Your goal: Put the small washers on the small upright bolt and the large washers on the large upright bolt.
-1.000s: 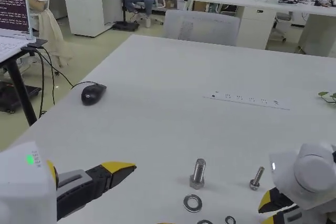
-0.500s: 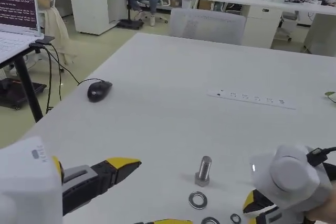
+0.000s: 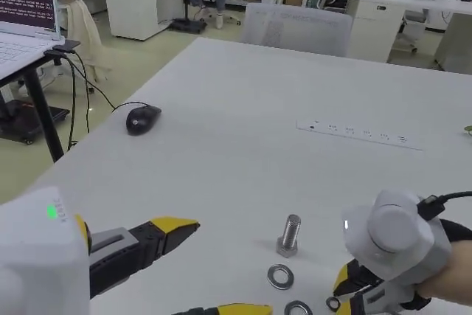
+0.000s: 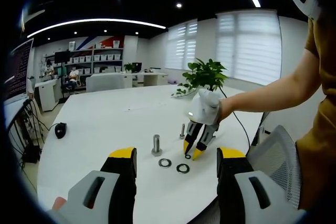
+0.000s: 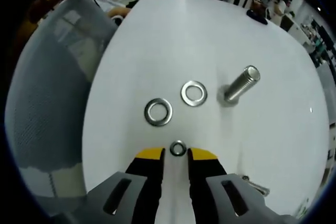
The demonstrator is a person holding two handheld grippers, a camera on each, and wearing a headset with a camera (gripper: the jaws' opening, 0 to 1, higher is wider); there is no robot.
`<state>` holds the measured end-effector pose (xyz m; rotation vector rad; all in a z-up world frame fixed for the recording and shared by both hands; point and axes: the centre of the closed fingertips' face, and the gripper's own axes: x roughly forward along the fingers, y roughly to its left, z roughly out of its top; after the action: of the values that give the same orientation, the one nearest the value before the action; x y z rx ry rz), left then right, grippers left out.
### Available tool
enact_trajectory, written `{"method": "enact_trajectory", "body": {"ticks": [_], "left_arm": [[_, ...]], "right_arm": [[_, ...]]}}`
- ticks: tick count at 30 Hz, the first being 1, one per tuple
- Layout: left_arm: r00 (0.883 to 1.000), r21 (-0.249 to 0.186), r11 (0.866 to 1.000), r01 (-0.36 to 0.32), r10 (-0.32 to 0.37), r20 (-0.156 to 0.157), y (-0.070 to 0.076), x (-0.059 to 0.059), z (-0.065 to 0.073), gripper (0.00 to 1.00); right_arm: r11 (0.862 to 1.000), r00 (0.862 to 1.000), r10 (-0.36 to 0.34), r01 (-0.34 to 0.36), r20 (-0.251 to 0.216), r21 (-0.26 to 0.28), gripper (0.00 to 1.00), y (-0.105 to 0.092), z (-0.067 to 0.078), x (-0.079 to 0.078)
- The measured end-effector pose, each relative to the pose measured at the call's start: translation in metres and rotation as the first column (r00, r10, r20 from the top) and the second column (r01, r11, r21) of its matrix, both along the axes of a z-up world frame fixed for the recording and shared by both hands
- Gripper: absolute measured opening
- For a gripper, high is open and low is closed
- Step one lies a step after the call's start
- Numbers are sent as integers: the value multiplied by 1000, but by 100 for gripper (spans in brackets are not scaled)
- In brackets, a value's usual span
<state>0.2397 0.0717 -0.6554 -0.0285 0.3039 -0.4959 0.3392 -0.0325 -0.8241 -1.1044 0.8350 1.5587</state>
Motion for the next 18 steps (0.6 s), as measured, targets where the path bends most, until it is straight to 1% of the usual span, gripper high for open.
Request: {"method": "enact_trajectory", "body": {"ticks": [3, 10, 13, 18], "left_arm": [[1000, -9, 1000, -2, 2, 2, 0, 1, 0, 61], [1000, -12, 1000, -4, 4, 1, 1, 2, -1, 61], [1000, -11, 1000, -4, 4, 1, 1, 2, -1, 61], [1000, -10, 1000, -4, 4, 1, 2, 2, -1, 61]], "right_arm": [[1000, 1000, 10, -10, 1, -3, 19, 1, 0, 0], [1000, 1000, 12, -13, 3, 1, 18, 1, 0, 0], [1000, 1000, 13, -13, 10, 0, 15, 2, 0, 1], [1000, 1000, 14, -13, 11, -9, 14, 1, 1, 1]]}}
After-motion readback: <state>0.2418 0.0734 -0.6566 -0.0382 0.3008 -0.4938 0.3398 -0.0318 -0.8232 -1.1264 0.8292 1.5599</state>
